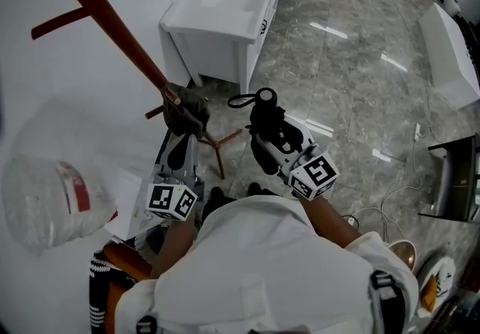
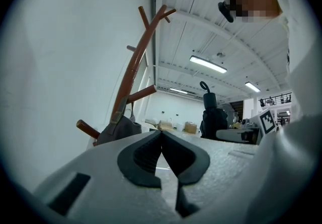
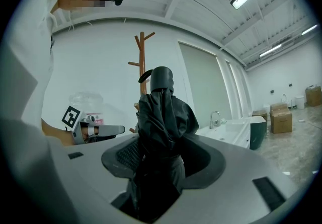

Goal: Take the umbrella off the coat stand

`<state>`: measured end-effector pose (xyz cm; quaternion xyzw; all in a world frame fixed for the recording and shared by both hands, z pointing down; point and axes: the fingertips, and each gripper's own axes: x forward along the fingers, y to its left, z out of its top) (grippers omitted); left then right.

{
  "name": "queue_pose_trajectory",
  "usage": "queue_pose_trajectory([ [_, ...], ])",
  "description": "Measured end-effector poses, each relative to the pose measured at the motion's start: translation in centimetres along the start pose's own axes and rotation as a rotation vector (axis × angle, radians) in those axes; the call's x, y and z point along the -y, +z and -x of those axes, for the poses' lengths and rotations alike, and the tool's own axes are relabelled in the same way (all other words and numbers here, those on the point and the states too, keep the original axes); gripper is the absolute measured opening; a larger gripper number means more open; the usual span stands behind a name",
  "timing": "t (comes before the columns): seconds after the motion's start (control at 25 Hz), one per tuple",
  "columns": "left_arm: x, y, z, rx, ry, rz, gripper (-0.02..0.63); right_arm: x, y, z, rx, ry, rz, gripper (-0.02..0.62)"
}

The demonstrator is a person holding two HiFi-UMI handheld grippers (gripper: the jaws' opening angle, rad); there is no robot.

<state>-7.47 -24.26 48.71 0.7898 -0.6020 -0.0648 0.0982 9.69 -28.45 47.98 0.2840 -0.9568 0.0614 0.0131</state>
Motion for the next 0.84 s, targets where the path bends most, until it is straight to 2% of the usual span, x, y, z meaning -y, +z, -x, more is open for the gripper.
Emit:
queue_pose_trajectory([
  [0.36, 3.1, -0.9, 0.0, -0.002, -0.014, -0.013, 0.011, 2.3, -0.4, 2.4, 0.001, 0.013, -0.021, 0.225],
  [0.64, 4.7, -1.9, -0.3, -0.013, -0.038, 0.006, 0.011, 3.4, -1.3, 3.4, -0.021, 0.009, -0.084, 0.225],
  [0.84, 5.0, -1.5, -0.8, 0.000, -0.058, -0.033, 0.011, 3.9, -1.3, 3.6, -0.012, 0.010, -0.081, 0.225],
])
